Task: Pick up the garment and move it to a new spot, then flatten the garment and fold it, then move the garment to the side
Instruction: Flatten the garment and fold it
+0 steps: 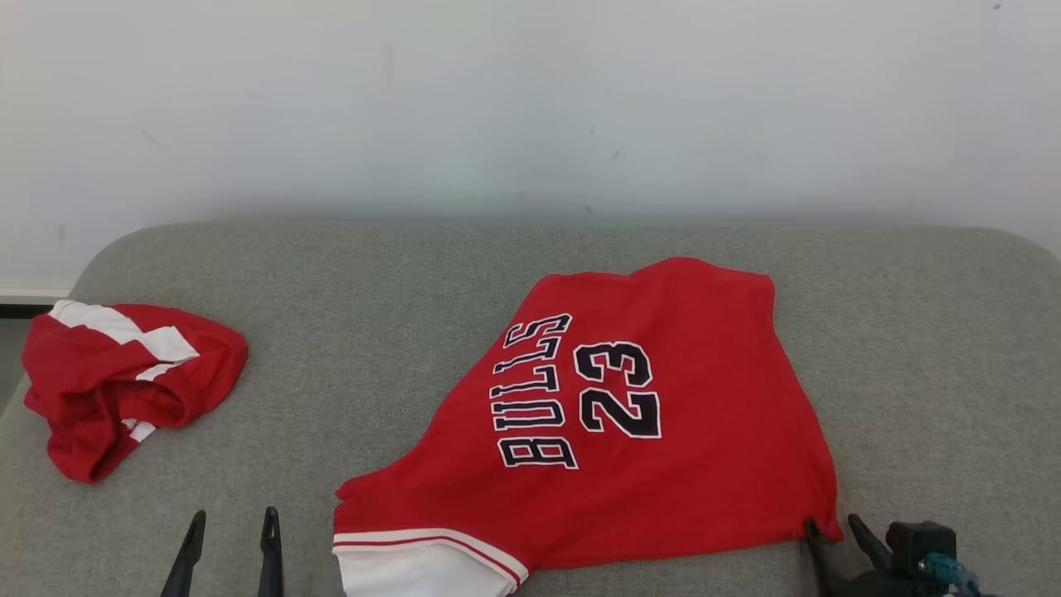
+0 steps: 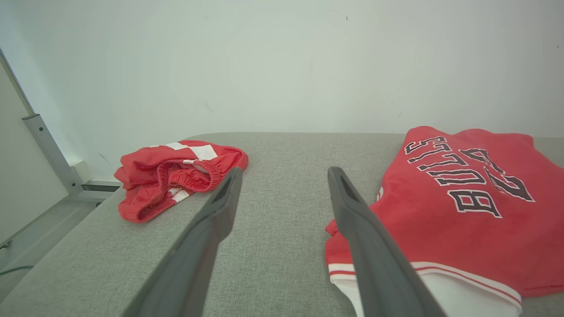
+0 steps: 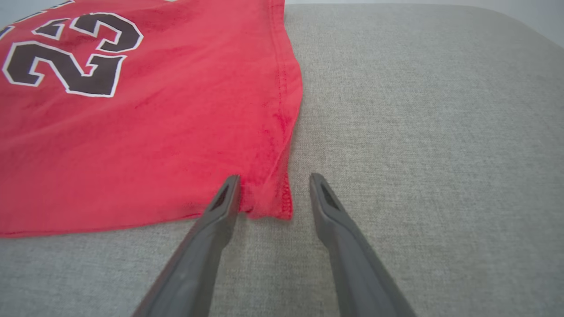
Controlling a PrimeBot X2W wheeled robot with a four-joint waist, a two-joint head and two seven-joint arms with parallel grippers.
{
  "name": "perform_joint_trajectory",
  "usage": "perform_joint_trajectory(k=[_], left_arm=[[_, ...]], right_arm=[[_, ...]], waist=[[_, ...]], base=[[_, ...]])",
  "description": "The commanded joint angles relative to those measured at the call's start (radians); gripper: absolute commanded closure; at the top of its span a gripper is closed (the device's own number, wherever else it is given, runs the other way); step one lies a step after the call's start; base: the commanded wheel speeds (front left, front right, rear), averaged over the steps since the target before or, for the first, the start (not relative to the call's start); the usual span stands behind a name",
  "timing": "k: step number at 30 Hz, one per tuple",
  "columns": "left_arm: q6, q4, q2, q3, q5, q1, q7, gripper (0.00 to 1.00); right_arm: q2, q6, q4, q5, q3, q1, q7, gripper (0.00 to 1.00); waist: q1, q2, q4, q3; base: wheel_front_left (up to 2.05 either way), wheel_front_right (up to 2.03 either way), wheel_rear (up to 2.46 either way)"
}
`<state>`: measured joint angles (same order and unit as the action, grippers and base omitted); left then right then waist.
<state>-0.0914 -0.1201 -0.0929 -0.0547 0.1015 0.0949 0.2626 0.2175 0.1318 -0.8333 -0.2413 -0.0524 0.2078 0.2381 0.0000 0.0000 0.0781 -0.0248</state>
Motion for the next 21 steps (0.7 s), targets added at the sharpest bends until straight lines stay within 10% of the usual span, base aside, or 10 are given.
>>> perform_joint_trajectory(k=[1,20,21], left_arm=[[0.003,0.000,0.003,0.001,0.006,0.001,0.003,0.00],[0.005,-0.002,0.014,0.000,0.028,0.023,0.003,0.00],[0.004,-0.005,0.014,0.002,0.029,0.025,0.003,0.00]], right_arm=[[0.003,-0.002,-0.010,0.013,0.009,0.017,0.008,1.00],[0.097,-0.002,0.262,-0.179,-0.008,-0.125,0.024,1.00],[0.103,-0.002,0.264,-0.181,-0.017,-0.128,0.023,0.73]], waist=[[0.0000,0.0000,0.002,0.001],[0.0000,0.0000,-0.023,0.007],[0.0000,0.0000,-0.024,0.008]], base=[[0.00,0.00,0.00],[0.00,0.00,0.00],[0.00,0.00,0.00]])
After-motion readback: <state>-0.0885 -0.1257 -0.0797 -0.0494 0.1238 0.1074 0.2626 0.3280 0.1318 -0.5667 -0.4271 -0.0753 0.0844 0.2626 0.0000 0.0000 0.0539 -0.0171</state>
